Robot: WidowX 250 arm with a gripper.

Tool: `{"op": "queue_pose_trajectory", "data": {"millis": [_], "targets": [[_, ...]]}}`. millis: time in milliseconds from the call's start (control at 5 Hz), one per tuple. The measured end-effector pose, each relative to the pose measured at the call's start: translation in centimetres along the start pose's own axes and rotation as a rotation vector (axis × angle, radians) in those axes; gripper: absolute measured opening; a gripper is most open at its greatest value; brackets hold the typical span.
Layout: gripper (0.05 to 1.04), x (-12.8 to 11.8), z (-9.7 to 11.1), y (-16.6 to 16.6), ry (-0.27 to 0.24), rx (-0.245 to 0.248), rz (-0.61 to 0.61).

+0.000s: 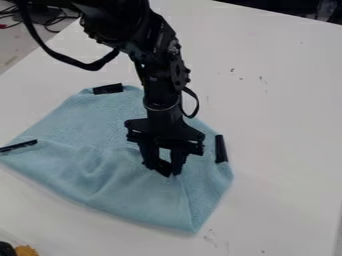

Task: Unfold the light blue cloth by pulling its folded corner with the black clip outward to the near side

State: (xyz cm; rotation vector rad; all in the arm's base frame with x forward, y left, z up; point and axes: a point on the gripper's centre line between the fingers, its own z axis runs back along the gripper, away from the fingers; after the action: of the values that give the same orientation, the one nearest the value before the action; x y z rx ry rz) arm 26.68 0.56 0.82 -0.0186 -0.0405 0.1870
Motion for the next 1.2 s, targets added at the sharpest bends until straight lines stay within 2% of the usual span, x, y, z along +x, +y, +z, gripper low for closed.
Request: {"op": "queue_pose_trajectory", "data": {"millis": [400, 600, 1000, 1200], "targets": [[0.139, 0.4, 0.9, 0.1, -0.031, 0.035, -0.012], [0.060, 0.5, 1.3, 0.3, -0.038, 0.048, -0.019], [0.054, 0.7, 2.8, 0.3, -0.078, 0.073, -0.010], [0.054, 0.3, 4.8, 0.1, -0.111, 0.103, 0.009]]}}
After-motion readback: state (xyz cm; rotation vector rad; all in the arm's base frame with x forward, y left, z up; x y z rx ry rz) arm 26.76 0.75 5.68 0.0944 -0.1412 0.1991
